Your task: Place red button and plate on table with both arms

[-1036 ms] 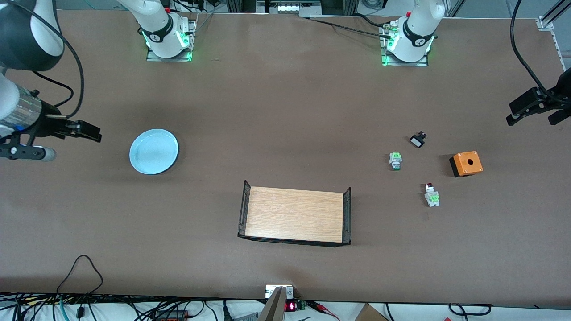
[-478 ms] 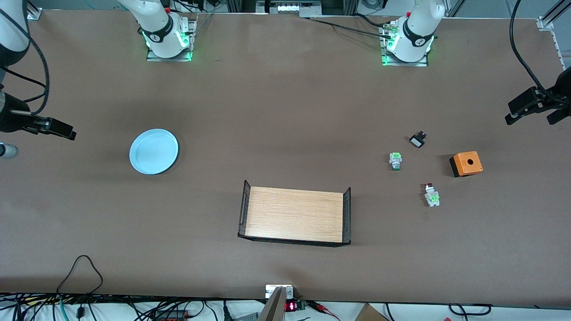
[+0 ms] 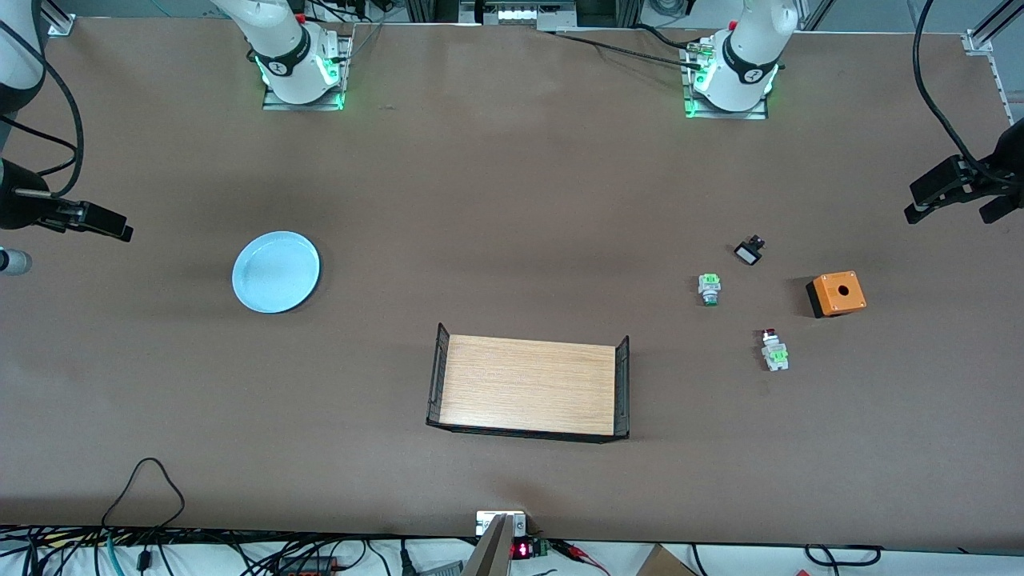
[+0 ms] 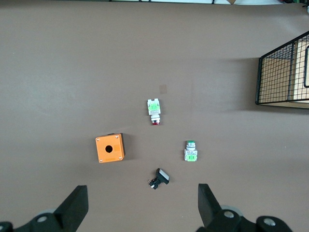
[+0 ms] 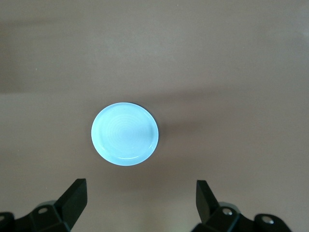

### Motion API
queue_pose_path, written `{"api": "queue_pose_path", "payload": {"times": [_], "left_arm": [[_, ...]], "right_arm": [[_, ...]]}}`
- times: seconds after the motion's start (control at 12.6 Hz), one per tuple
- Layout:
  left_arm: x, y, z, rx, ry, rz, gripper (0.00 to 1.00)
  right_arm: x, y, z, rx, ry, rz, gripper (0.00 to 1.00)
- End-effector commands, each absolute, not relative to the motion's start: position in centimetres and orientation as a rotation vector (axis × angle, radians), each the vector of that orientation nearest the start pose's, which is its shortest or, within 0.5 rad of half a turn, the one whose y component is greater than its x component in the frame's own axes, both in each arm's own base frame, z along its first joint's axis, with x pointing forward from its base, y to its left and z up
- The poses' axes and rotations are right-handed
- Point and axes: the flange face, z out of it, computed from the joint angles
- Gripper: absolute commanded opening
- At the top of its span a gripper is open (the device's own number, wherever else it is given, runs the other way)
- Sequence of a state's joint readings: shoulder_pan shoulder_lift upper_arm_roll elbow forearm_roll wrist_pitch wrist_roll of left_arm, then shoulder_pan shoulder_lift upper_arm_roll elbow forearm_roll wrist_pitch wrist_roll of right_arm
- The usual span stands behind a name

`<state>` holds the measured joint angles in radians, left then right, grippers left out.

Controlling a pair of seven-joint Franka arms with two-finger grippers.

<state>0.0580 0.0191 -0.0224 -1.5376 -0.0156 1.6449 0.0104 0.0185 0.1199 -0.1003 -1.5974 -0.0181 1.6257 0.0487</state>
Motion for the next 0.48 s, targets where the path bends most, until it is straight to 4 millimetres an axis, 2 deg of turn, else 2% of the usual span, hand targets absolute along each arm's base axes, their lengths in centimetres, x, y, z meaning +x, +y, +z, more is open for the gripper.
{"api": "queue_pose_path", "payload": {"times": [0.0,0.4], "left_arm": [[56.42,1.51,64.52,-3.143,-0.046,-0.140,1.00],[56.42,1.51,64.52,-3.143,-0.048,-0.140,1.00]], "right_arm": [[56.44,-4.62,55.24,-3.164,0.165,0.110,1.00],[56.95,-4.98,55.52,-3.140,0.164,0.096,1.00]]}}
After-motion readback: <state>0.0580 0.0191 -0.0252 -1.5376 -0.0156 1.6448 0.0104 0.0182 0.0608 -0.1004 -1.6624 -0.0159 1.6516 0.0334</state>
